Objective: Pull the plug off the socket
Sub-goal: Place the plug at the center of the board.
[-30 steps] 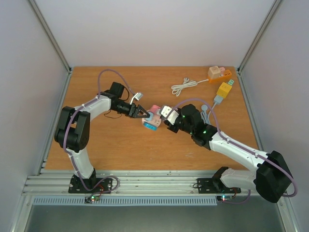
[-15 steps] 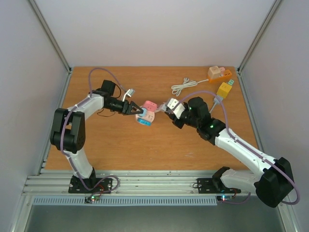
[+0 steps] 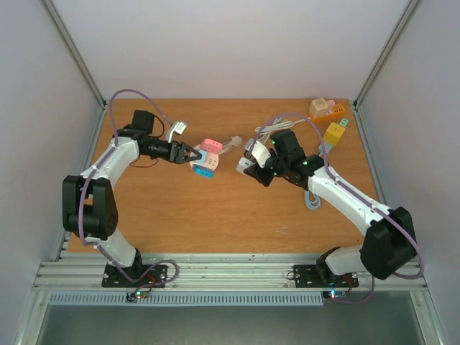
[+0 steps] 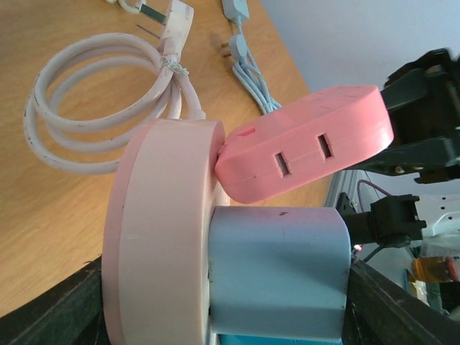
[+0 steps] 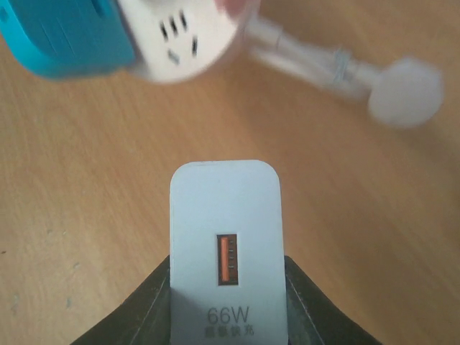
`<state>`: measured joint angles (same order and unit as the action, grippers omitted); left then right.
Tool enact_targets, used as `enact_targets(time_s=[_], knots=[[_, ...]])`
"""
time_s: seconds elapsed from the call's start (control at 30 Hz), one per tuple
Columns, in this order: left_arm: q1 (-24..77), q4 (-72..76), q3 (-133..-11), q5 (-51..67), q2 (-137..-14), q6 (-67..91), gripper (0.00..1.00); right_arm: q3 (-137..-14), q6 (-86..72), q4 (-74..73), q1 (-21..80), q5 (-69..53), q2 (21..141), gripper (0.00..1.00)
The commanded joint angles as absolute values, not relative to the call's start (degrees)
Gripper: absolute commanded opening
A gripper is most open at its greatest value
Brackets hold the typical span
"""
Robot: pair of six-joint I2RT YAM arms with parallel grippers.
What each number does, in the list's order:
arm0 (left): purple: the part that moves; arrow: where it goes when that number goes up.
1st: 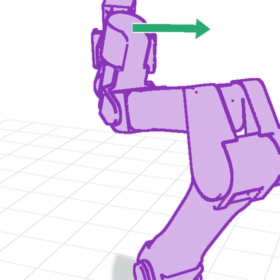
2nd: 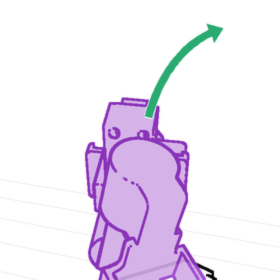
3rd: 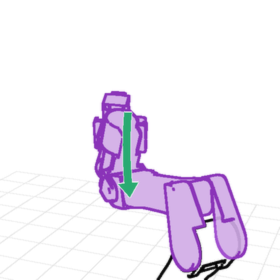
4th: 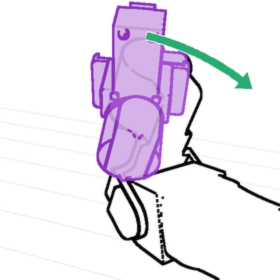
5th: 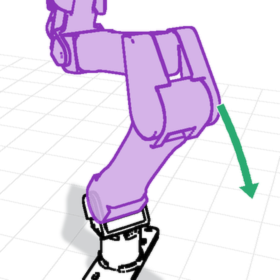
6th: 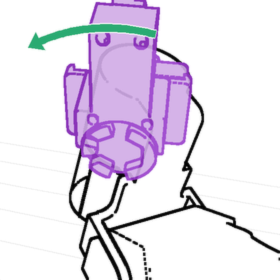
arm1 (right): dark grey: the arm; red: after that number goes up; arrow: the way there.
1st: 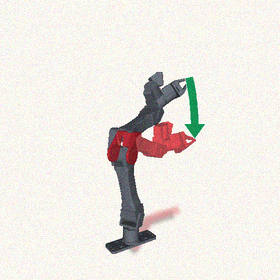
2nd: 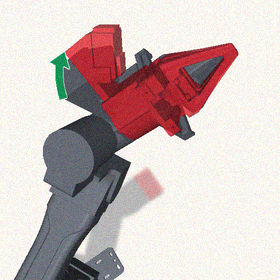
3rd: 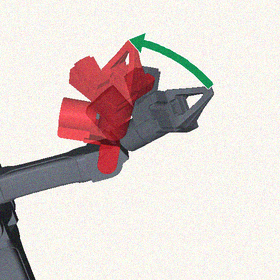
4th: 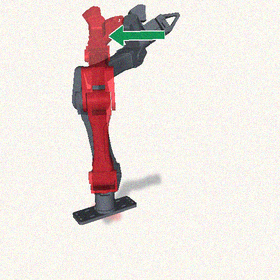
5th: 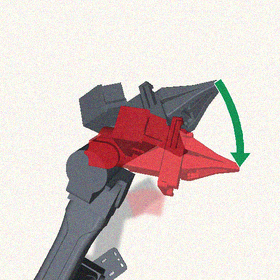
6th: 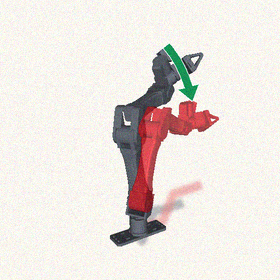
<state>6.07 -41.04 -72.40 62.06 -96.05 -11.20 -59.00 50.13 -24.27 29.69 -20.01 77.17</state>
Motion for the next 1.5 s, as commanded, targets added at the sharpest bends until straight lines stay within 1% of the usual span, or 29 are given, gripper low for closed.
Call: enact_targets(time_s=[0.0,0.17,0.33,0.4,0.5,0.7,0.9,1.07,1.13,1.2,1.47], knots=[[3.26,-38.42,-71.85,64.46,-91.71,-14.37,0.00,-63.10,47.51,-32.29,28.51,-23.99,81.96,0.01],[0.80,-33.77,-69.12,60.66,-88.94,-12.32,0.00,-65.65,45.96,-36.50,28.17,-25.81,88.27,0.02],[-1.23,-29.63,-66.32,59.78,-86.53,-10.12,0.00,-68.67,43.73,-39.43,27.41,-29.02,94.72,0.03],[-1.23,-29.42,-65.81,59.96,-86.15,-10.11,0.01,-69.63,42.63,-39.51,27.06,-29.58,96.59,0.03],[-1.23,-29.46,-65.56,60.69,-86.35,-9.98,0.00,-72.17,40.99,-40.36,26.50,-29.32,100.42,0.07],[-1.23,-30.08,-65.15,61.74,-87.04,-10.67,0.00,-79.57,36.23,-44.60,24.09,-32.82,109.73,0.06],[-1.23,-28.51,-63.76,63.33,-85.50,-11.51,0.00,-82.31,33.48,-44.96,23.64,-36.71,113.74,0.07],[-1.23,-28.49,-63.52,65.15,-85.72,-11.68,0.00,-84.66,29.92,-45.13,23.41,-35.85,116.88,0.11],[-1.23,-28.57,-63.45,65.57,-85.78,-11.82,0.00,-85.46,28.53,-45.31,23.30,-34.93,118.11,0.14],[-1.23,-28.47,-63.39,65.89,-85.79,-11.86,0.00,-86.45,27.64,-45.64,23.08,-33.22,119.33,0.21],[-1.23,-28.15,-63.19,66.75,-86.39,-11.69,0.00,-88.56,25.80,-45.60,21.39,-30.11,121.72,0.42]])
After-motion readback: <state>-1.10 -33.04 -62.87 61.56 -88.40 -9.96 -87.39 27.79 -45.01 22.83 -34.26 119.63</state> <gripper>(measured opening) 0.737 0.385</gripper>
